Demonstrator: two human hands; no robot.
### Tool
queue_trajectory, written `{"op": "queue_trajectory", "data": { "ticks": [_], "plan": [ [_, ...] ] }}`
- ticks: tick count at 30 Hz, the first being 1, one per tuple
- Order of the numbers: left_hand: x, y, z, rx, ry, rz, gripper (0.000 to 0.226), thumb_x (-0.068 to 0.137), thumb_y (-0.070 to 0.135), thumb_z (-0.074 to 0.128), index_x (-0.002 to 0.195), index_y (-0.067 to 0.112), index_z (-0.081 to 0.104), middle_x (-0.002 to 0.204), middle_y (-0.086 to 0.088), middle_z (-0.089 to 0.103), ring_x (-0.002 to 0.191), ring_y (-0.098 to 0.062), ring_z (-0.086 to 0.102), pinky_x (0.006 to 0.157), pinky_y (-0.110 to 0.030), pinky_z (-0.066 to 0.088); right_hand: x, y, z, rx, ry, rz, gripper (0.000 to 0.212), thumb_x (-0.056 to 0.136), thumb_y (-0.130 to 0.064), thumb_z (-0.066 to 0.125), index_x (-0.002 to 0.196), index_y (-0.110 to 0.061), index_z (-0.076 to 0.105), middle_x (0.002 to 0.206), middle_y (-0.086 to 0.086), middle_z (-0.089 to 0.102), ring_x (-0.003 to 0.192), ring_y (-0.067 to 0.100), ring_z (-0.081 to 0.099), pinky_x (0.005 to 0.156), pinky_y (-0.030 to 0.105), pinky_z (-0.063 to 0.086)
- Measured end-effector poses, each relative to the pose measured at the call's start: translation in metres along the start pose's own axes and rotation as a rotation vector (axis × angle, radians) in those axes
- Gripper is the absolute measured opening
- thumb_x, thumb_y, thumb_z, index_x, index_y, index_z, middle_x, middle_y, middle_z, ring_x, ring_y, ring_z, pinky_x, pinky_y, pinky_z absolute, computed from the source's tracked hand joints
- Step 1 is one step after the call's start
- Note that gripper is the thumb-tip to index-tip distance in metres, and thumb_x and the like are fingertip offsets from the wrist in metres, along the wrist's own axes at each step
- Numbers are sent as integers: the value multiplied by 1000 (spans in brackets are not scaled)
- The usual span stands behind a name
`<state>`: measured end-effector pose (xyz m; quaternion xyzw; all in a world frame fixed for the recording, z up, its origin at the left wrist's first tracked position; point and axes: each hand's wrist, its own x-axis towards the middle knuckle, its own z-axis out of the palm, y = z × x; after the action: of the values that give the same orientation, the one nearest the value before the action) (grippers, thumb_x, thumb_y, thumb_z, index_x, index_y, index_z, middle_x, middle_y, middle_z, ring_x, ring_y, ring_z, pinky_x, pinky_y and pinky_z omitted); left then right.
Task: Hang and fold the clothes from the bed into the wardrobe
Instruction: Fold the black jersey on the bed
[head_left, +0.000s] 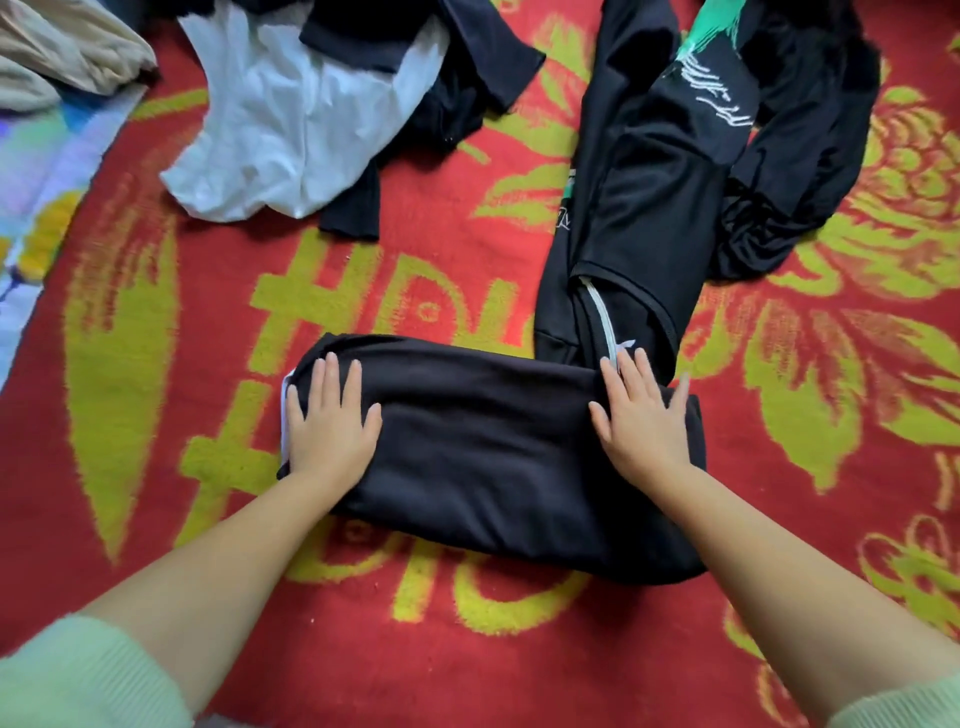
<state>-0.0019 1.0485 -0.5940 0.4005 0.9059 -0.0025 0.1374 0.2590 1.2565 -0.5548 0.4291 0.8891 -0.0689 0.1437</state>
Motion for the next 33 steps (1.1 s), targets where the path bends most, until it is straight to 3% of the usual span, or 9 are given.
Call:
{"op": "queue_trajectory", "data": {
  "ticks": [3,5,8,11,15,22,26,29,33],
  "plan": [
    [-42,21,-17,-325,89,299,40,89,32,41,115,8,61,118,-10,62,111,-30,58,95,-36,42,31,-28,-30,129,-9,-201,55,96,-26,48,146,-11,31,154,4,30,146,19,17,116,51,10],
    [-91,43,-14,-427,-99,327,31,89,40,37,79,19,57,80,-1,63,79,-23,62,69,-31,41,49,-51,-41,267,-158,-265,58,97,-26,47,148,-12,25,153,6,30,145,20,19,116,41,17],
    [-149,82,8,-712,-468,-240,45,95,49,40,67,17,54,66,-2,65,65,-22,63,65,-34,49,71,-73,-45,337,-374,-235,71,95,-32,53,151,-10,16,151,13,33,138,28,33,110,35,29],
    [-162,108,23,-1530,-520,-942,27,98,32,48,89,10,59,88,-7,67,80,-18,66,78,-30,51,78,-82,-37,249,-476,-211,67,91,-38,59,142,-6,31,142,14,44,129,30,43,102,37,38],
    [-145,131,23,-2139,-420,-1179,27,96,28,54,118,13,56,116,-6,61,110,-22,58,92,-33,46,71,-81,-44,243,-568,-223,32,89,-37,61,102,-7,58,100,8,60,93,24,55,71,30,39],
    [-92,97,-36,-2348,-511,-887,39,99,30,43,127,6,55,114,-14,67,108,-26,61,94,-37,46,61,-73,-114,753,-643,-56,13,83,-32,71,87,-20,67,90,0,72,80,13,69,69,22,53],
    [-77,56,-76,-2352,-486,-680,36,99,23,42,130,10,54,128,-11,61,121,-26,55,107,-41,37,67,-85,-152,952,-682,-50,54,72,-39,78,114,-8,63,109,9,70,99,24,68,94,40,51],
    [-60,29,-123,-2240,-367,-542,38,98,21,43,132,8,52,129,-12,60,120,-23,56,102,-38,41,65,-102,-180,1167,-662,-147,16,90,-21,63,96,-6,67,87,7,72,79,20,69,77,30,55],
    [-46,0,-198,-2073,-194,-400,36,97,19,44,126,2,56,115,-7,67,104,-18,65,90,-32,51,56,-117,-219,1419,-555,-269,12,92,-14,56,94,-8,66,87,7,70,80,20,67,81,31,50]
  ]
}}
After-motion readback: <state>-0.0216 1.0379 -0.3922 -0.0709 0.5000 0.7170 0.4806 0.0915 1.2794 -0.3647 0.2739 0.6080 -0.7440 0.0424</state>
